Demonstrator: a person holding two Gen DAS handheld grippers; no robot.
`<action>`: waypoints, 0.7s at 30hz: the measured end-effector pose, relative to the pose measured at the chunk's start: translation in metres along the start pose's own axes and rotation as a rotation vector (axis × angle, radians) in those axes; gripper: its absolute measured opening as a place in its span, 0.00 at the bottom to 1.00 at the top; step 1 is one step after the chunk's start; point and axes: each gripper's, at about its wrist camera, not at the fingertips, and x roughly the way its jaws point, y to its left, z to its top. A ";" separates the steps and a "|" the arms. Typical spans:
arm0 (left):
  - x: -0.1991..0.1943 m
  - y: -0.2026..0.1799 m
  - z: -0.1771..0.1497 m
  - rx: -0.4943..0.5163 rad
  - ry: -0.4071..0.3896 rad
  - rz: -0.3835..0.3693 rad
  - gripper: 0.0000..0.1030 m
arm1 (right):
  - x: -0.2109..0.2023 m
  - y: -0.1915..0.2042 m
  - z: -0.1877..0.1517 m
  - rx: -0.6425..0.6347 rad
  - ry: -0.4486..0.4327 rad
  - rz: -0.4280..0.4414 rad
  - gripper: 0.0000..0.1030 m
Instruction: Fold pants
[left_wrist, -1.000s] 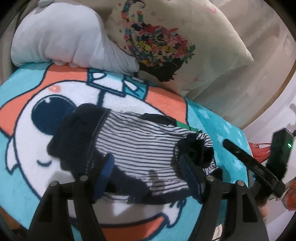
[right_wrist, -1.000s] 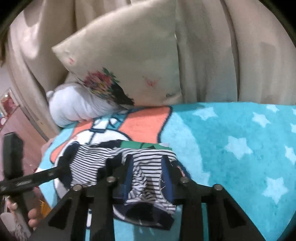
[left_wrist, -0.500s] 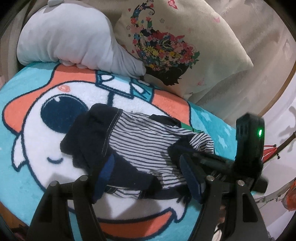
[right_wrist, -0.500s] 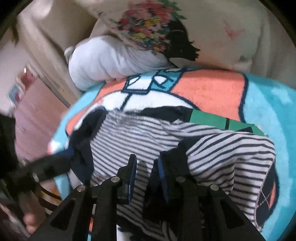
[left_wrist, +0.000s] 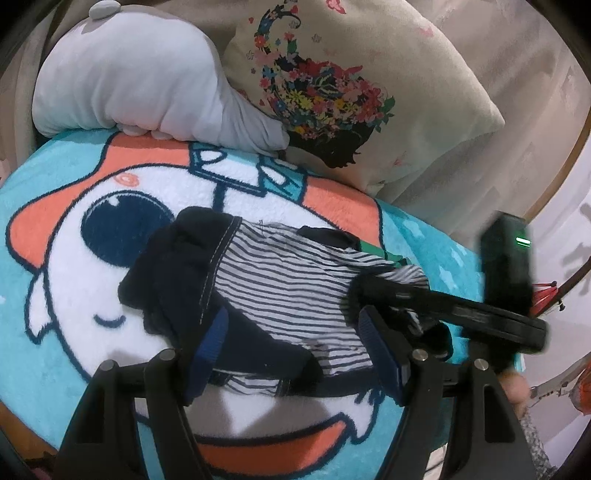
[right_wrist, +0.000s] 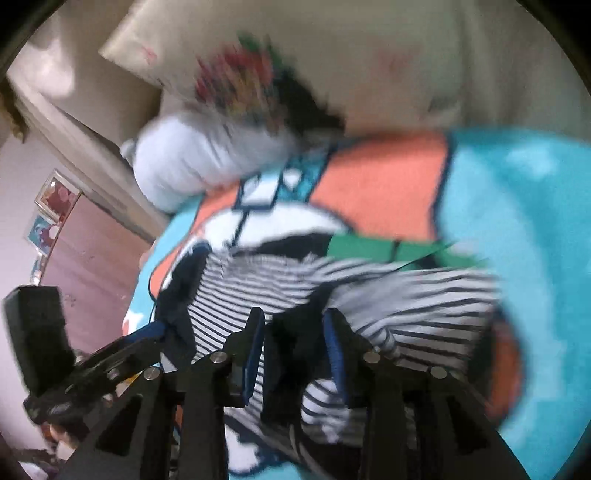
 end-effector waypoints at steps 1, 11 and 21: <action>-0.001 0.000 -0.001 0.003 0.000 0.005 0.70 | -0.001 -0.003 0.002 0.020 -0.017 0.015 0.41; 0.004 0.002 -0.006 0.000 -0.006 0.032 0.76 | -0.087 -0.024 -0.003 0.042 -0.210 -0.033 0.54; -0.001 0.005 -0.006 -0.011 -0.014 0.041 0.76 | -0.027 0.005 -0.028 -0.215 -0.073 -0.320 0.61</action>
